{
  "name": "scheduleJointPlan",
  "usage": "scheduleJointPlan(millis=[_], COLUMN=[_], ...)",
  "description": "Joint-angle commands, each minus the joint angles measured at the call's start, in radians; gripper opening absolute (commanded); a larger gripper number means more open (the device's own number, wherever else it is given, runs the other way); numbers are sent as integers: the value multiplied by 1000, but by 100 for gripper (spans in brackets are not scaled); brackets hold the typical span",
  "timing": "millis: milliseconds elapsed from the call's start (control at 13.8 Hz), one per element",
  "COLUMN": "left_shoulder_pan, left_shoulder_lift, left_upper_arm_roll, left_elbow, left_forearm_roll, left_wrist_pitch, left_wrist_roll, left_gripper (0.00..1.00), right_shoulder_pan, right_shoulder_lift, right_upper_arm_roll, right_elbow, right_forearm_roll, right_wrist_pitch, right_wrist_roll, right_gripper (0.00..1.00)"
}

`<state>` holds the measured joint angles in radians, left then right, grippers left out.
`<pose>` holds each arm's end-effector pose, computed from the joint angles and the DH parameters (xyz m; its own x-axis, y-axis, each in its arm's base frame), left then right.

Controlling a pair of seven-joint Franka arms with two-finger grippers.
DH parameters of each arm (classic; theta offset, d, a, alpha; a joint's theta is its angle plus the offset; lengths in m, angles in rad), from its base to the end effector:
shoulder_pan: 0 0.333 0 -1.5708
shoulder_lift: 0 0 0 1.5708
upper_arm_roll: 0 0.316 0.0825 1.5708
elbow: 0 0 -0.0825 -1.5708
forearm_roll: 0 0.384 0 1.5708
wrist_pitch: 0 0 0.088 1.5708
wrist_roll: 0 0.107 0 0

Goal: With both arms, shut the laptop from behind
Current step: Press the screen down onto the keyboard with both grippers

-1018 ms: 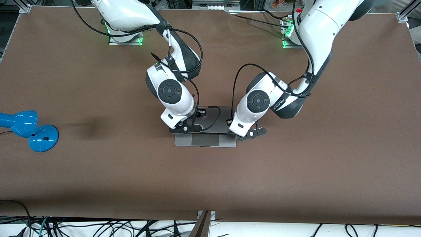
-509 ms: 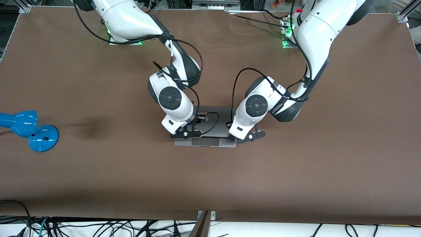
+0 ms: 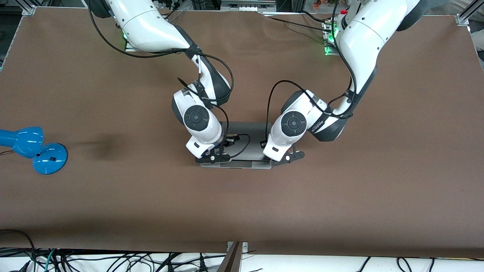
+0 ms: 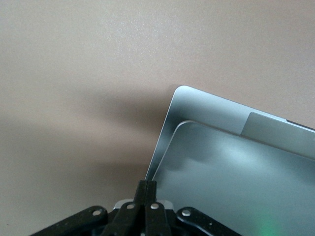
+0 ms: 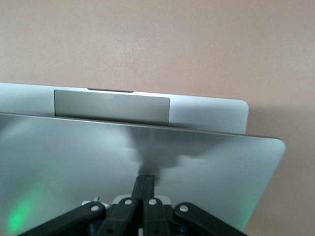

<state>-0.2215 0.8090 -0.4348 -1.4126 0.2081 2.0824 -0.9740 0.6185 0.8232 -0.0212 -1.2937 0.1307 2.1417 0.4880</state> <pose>0.6110 -0.3801 0.2433 0.9395 0.3090 -0.1482 0.3157 -0.9485 0.0240 0.6145 0.4293 0.2539 0.9985 0.0482 -0.0255 0.0455 -0.9944 -0.0951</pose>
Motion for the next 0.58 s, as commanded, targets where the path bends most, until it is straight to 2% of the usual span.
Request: scheduleJointPlan(millis=[0, 509], left_shoulder_pan=[-27, -50], left_shoulder_lift=[42, 85], left_upper_arm_roll=[8, 22], left_elbow=[69, 110], left_forearm_roll=[36, 59], left_wrist_pitch=[-8, -7], left_wrist_roll=[-20, -38], left_gripper=[0, 0], right_shoulder_pan=[0, 0], right_shoulder_lift=[19, 30], right_upper_arm_roll=[-2, -5], right_elbow=[7, 8], right_forearm_roll=[-16, -16], right_wrist_pitch=[40, 43], right_wrist_roll=[-19, -31], right_gripper=[0, 0])
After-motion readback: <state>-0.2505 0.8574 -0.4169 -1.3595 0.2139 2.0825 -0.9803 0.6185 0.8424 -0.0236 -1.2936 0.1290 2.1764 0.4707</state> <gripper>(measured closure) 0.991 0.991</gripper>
